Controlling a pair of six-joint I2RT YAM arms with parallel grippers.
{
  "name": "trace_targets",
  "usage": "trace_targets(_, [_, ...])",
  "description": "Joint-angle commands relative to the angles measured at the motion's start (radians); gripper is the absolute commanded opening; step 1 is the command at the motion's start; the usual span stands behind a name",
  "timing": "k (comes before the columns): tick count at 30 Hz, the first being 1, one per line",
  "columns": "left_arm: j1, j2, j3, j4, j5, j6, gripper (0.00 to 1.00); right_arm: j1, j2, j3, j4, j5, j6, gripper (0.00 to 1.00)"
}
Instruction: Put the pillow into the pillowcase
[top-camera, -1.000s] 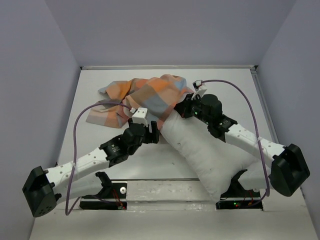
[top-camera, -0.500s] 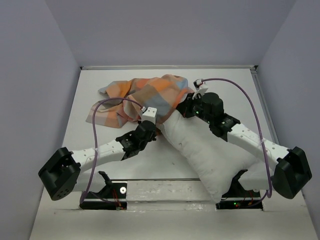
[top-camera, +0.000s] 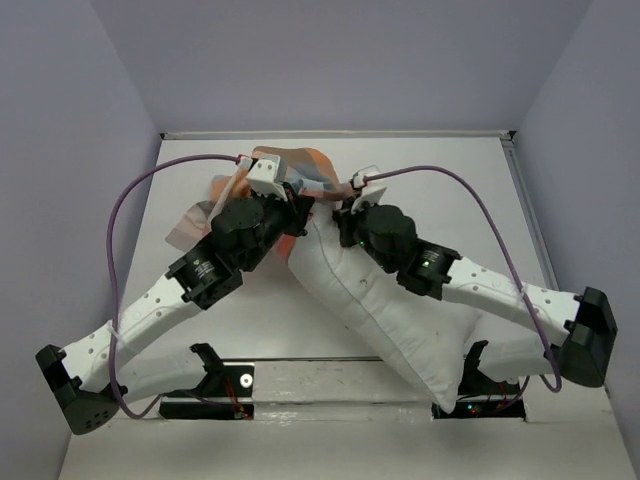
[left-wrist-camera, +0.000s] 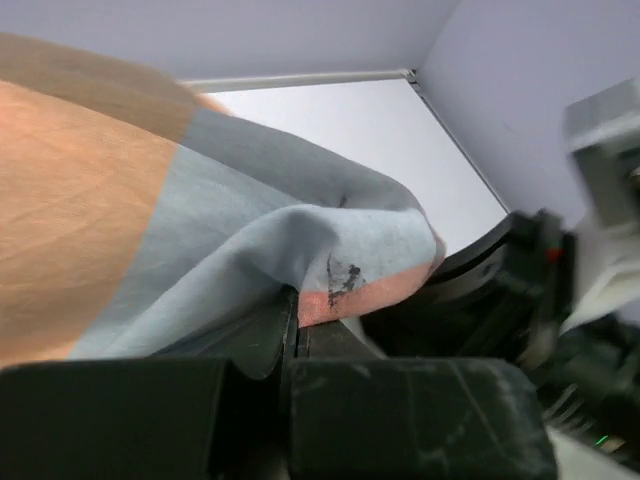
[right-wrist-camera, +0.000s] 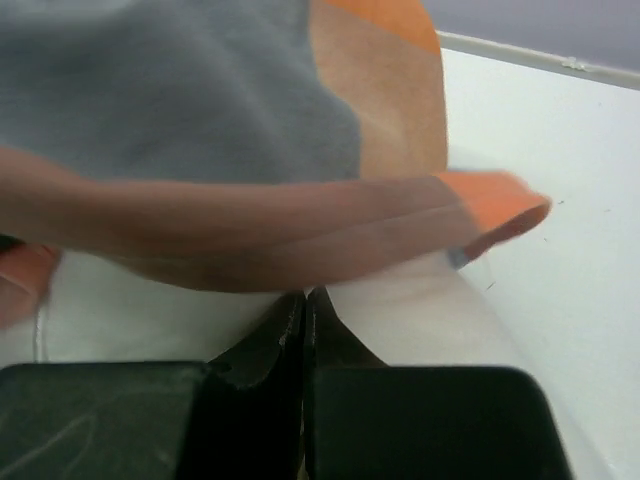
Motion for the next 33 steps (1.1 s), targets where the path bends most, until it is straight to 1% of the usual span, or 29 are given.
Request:
trace_targets(1, [0.004, 0.064, 0.110, 0.093, 0.242, -0.036, 0.00, 0.118, 0.231, 0.096, -0.046, 0.237, -0.033, 0.00])
trace_targets(3, [0.003, 0.063, 0.077, 0.124, 0.301, -0.082, 0.00, 0.104, 0.255, 0.118, -0.047, 0.246, 0.002, 0.00])
trace_targets(4, [0.003, 0.058, 0.043, 0.147, 0.360, -0.094, 0.00, 0.088, 0.249, 0.121, -0.041, 0.239, 0.033, 0.00])
trace_targets(7, [0.001, 0.016, 0.000, 0.165, 0.378, -0.111, 0.00, 0.055, 0.180, 0.112, -0.035, 0.246, 0.062, 0.00])
trace_targets(8, [0.003, -0.014, -0.015, 0.164, 0.349, -0.102, 0.00, 0.055, 0.151, 0.095, -0.037, 0.266, 0.051, 0.00])
trace_targets(9, [0.003, -0.024, -0.017, 0.153, 0.326, -0.094, 0.00, 0.055, 0.115, 0.095, -0.038, 0.286, 0.038, 0.00])
trace_targets(10, [0.006, -0.032, -0.015, 0.127, 0.274, -0.084, 0.00, 0.055, 0.032, 0.079, -0.044, 0.327, 0.013, 0.00])
trace_targets(12, [0.027, -0.034, -0.014, 0.118, 0.266, -0.068, 0.00, 0.055, -0.064, 0.070, -0.095, 0.369, -0.013, 0.00])
trace_targets(13, [0.047, -0.028, -0.015, 0.124, 0.281, -0.068, 0.00, 0.055, -0.154, 0.067, -0.100, 0.361, -0.046, 0.00])
trace_targets(15, [0.067, -0.002, -0.008, 0.139, 0.295, -0.070, 0.00, 0.055, -0.216, 0.059, -0.094, 0.326, -0.070, 0.00])
trace_targets(16, [0.078, 0.012, 0.000, 0.150, 0.339, -0.073, 0.00, 0.055, -0.228, 0.058, -0.094, 0.268, -0.074, 0.00])
trace_targets(18, [0.101, 0.069, 0.063, 0.165, 0.373, -0.076, 0.00, 0.098, -0.184, 0.050, -0.083, 0.232, -0.048, 0.00])
trace_targets(19, [0.101, 0.086, 0.090, 0.167, 0.411, -0.076, 0.00, 0.112, -0.146, 0.033, -0.040, 0.178, -0.018, 0.00])
trace_targets(20, [0.099, 0.103, 0.125, 0.173, 0.433, -0.094, 0.00, 0.124, -0.045, 0.027, -0.011, 0.148, -0.001, 0.00])
trace_targets(21, [0.093, 0.101, 0.130, 0.179, 0.456, -0.106, 0.00, 0.124, 0.004, 0.024, -0.003, 0.133, 0.022, 0.00])
trace_targets(22, [0.087, 0.092, 0.123, 0.188, 0.482, -0.117, 0.00, 0.124, 0.044, 0.017, 0.032, 0.104, 0.081, 0.00])
trace_targets(23, [0.083, 0.050, 0.073, 0.190, 0.485, -0.126, 0.00, 0.124, 0.090, -0.028, 0.069, 0.096, 0.094, 0.00])
trace_targets(25, [0.081, -0.017, -0.018, 0.207, 0.467, -0.171, 0.00, 0.112, 0.107, -0.077, 0.142, 0.059, 0.108, 0.00])
trace_targets(26, [0.081, -0.049, -0.122, 0.213, 0.458, -0.192, 0.00, 0.095, 0.112, -0.094, 0.182, 0.053, 0.116, 0.00])
trace_targets(27, [0.083, -0.105, -0.171, 0.217, 0.468, -0.243, 0.00, 0.072, 0.124, -0.102, 0.184, 0.024, 0.123, 0.00])
trace_targets(28, [0.081, -0.126, -0.223, 0.236, 0.487, -0.270, 0.00, 0.049, 0.127, -0.106, 0.186, 0.001, 0.149, 0.00])
trace_targets(29, [0.081, -0.150, -0.323, 0.248, 0.507, -0.298, 0.00, 0.000, 0.129, -0.112, 0.202, -0.024, 0.163, 0.00])
trace_targets(31, [0.080, -0.163, -0.433, 0.265, 0.548, -0.347, 0.00, -0.034, 0.126, -0.141, 0.251, -0.067, 0.195, 0.00])
trace_targets(33, [0.073, -0.182, -0.498, 0.280, 0.556, -0.372, 0.00, -0.069, 0.126, -0.155, 0.273, -0.076, 0.215, 0.00])
